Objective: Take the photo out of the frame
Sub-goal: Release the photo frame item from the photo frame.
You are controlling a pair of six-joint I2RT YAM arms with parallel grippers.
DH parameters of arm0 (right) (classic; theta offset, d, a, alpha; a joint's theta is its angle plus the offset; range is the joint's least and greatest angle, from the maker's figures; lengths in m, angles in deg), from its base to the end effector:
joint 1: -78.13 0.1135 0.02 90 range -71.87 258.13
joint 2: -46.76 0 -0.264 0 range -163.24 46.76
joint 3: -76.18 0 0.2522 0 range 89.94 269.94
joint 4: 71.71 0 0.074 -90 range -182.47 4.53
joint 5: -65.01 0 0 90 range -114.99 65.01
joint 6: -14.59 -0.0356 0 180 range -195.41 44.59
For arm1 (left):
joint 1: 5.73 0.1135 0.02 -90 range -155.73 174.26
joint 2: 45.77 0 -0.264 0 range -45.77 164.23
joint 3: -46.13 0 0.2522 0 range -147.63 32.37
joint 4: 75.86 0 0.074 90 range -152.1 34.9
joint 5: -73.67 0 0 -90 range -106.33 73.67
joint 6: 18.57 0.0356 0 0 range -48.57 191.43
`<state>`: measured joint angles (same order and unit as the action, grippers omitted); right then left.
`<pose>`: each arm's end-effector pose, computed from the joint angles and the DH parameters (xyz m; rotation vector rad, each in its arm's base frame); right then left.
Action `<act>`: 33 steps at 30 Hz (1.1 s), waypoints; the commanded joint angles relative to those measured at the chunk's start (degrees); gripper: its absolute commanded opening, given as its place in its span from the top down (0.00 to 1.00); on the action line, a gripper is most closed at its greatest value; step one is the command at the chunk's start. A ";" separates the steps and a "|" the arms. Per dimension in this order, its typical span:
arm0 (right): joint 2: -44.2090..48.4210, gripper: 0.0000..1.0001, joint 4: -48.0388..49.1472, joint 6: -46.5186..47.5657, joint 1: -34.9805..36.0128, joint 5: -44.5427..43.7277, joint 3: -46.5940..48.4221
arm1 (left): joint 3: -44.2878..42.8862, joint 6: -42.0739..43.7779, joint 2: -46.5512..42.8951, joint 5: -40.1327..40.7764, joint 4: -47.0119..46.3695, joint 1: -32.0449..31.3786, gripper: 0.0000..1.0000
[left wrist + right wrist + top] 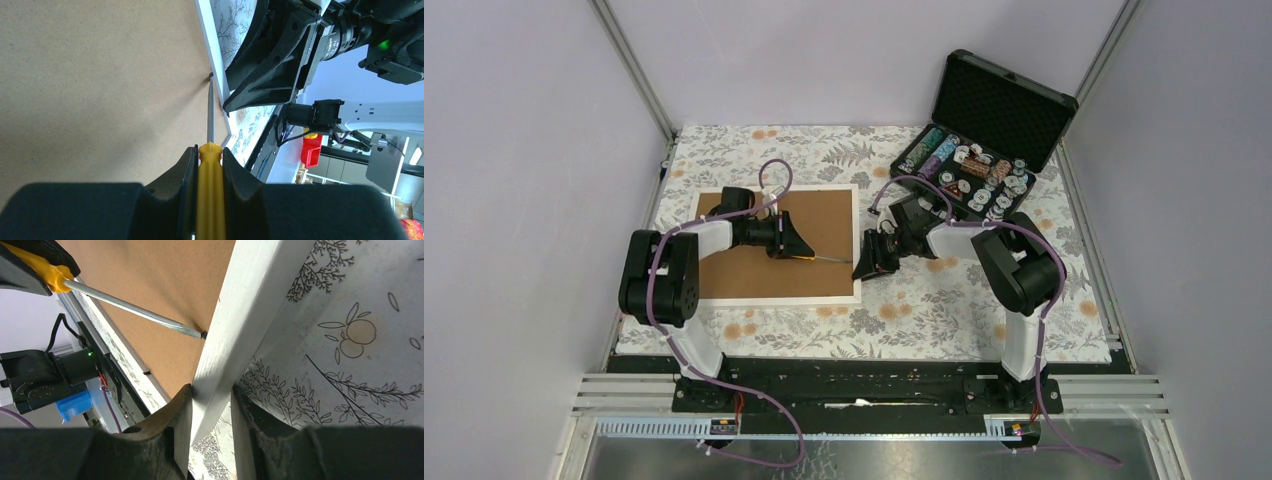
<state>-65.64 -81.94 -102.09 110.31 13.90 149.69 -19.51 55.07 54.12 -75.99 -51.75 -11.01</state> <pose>0.3127 0.2231 0.1223 -0.4597 2.5430 1.2570 0.3179 -0.0602 0.1533 0.1569 2.4346 -1.4843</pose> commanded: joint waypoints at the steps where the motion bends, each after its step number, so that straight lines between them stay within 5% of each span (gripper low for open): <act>1: -5.47 0.85 -0.01 5.68 1.23 -6.02 -0.92 | 1.14 0.82 2.90 2.64 -3.66 -1.20 1.00; 8: -7.08 1.00 -1.67 6.12 1.96 -6.79 0.89 | 2.82 -3.03 5.49 1.43 -9.70 -2.32 1.00; 23: -10.01 1.00 -6.02 7.37 2.90 -9.15 3.36 | 5.53 -10.68 11.80 -0.61 -20.96 -2.59 1.00; 33: -9.53 1.00 -6.91 7.84 2.74 -10.86 2.98 | -0.70 1.73 -1.58 6.06 -0.56 -0.57 1.00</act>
<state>-68.52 -89.39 -99.66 110.09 15.41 154.93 -17.04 48.95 57.21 -79.56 -60.43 -10.40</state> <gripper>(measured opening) 0.371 0.224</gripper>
